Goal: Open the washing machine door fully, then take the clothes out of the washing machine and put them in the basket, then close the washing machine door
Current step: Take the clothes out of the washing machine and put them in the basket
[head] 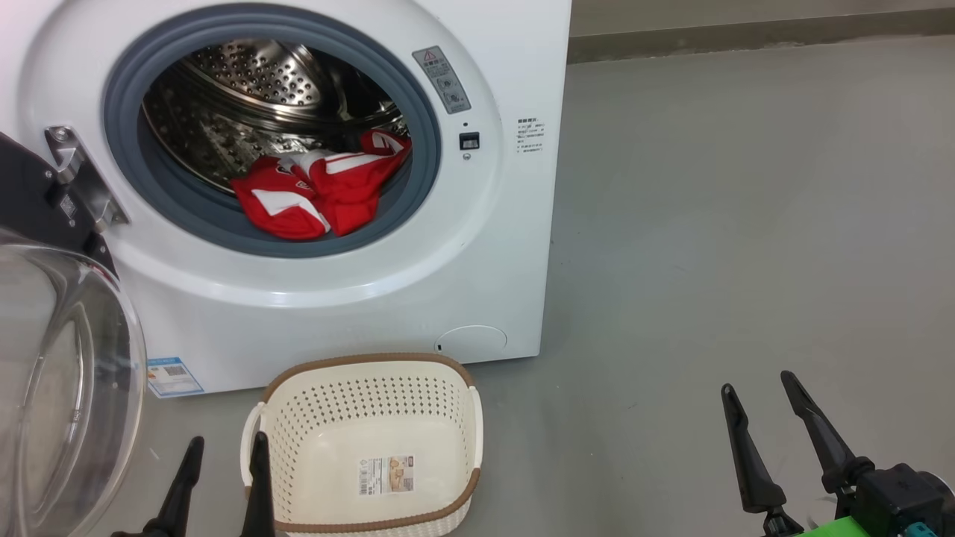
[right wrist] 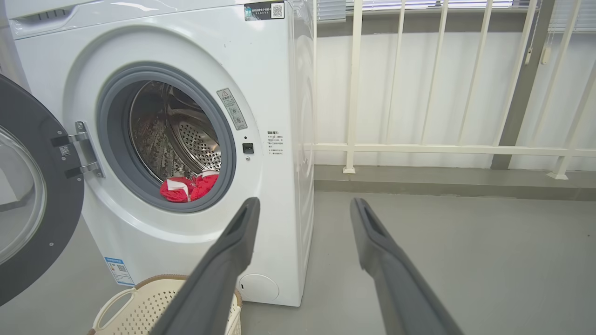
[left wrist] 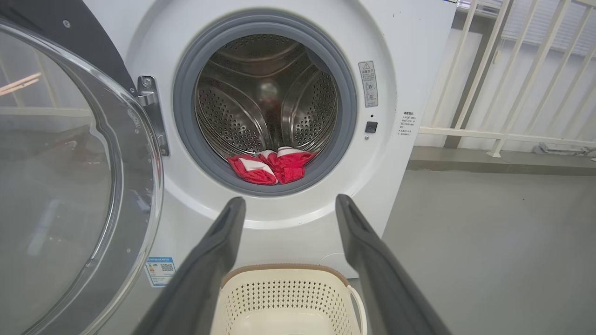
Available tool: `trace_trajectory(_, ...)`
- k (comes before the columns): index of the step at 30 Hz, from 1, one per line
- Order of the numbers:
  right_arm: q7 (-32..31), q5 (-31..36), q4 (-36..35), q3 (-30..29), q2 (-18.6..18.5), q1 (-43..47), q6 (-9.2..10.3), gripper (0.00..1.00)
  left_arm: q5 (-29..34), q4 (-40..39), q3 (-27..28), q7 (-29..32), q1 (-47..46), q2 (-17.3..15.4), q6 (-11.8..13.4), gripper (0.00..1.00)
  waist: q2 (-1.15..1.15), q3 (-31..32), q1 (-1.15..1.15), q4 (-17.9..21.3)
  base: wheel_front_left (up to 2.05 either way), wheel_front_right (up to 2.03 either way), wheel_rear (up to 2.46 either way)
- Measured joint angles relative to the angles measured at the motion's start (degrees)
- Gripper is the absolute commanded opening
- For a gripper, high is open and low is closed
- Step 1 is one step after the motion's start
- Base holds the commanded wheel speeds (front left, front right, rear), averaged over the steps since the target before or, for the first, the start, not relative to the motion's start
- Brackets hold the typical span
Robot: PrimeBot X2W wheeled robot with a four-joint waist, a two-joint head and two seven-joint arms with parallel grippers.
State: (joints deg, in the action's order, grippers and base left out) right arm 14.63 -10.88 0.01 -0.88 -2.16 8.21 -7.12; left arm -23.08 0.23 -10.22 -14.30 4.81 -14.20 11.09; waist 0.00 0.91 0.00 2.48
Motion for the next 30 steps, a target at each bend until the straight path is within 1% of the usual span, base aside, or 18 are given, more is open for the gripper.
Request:
trace_trajectory(13,0.0,-0.2,0.21,-0.03,0.03,0.96,0.0,1.0,1.27,0.01,1.05,0.0,1.1,0.6,0.15,1.0,0.0,0.79,0.0,-0.23,0.09,-0.09,0.0)
trace_trajectory(24,0.0,-0.54,0.56,0.16,0.03,0.96,0.0,1.0,1.33,-0.32,1.09,0.0,1.23,0.64,0.73,1.0,0.0,0.73,0.0,0.11,1.16,-1.16,0.0)
trace_trajectory(30,0.0,-0.63,0.63,0.05,0.04,0.94,0.0,1.0,0.74,-1.1,0.68,0.0,1.22,0.82,-0.1,1.0,0.0,0.54,0.0,-0.19,0.64,-0.64,0.0)
